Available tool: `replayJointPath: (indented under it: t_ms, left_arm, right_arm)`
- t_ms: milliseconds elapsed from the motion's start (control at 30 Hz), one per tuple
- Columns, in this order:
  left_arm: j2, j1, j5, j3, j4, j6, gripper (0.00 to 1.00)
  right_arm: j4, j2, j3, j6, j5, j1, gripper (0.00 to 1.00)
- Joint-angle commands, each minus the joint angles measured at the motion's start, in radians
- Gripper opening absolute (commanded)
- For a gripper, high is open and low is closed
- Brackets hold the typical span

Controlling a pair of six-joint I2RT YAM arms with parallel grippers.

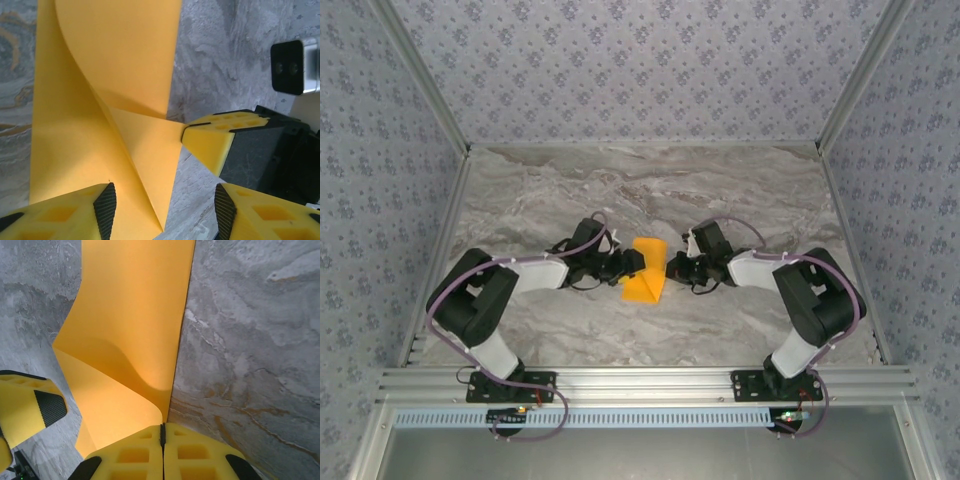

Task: Fold a paper plane with a square sheet of paper (pick it up from the middle)

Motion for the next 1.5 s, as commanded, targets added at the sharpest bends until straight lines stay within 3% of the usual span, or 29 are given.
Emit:
replayJointPath:
  t_ms: [0, 400, 567, 867, 1000, 1100, 1233, 1333, 1467]
  left_arm:
    - [0.032, -0.005, 0.033, 0.042, -0.01, 0.012, 0.56]
    - [0.124, -0.004, 0.059, 0.091, 0.002, 0.021, 0.43]
    - [0.15, -0.004, 0.078, 0.101, 0.022, 0.029, 0.33]
    - [0.123, -0.005, 0.038, 0.112, -0.013, 0.125, 0.12]
    - [0.052, -0.006, -0.005, 0.137, -0.142, 0.2, 0.06]
    - [-0.052, -0.015, -0.109, 0.19, -0.348, 0.3, 0.06]
    - [-0.176, -0.055, -0.401, 0.343, -0.747, 0.433, 0.06]
    - [-0.225, -0.079, -0.604, 0.444, -0.953, 0.49, 0.06]
    - [-0.218, -0.126, -0.907, 0.541, -1.122, 0.529, 0.07]
  right_arm:
    - [0.014, -0.028, -0.014, 0.013, 0.01, -0.01, 0.06]
    - [0.012, -0.031, -0.023, 0.011, 0.003, -0.014, 0.06]
    - [0.005, -0.053, -0.024, 0.018, 0.003, -0.014, 0.12]
    - [-0.158, -0.246, -0.014, 0.002, 0.125, -0.025, 0.54]
    - [-0.286, -0.371, -0.002, -0.013, 0.229, -0.031, 0.69]
    - [-0.362, -0.47, 0.001, -0.024, 0.285, -0.041, 0.77]
    - [-0.442, -0.592, 0.005, -0.042, 0.345, -0.061, 0.88]
    - [-0.487, -0.664, 0.007, -0.059, 0.398, -0.071, 0.99]
    - [-0.535, -0.712, 0.012, -0.073, 0.443, -0.085, 1.0]
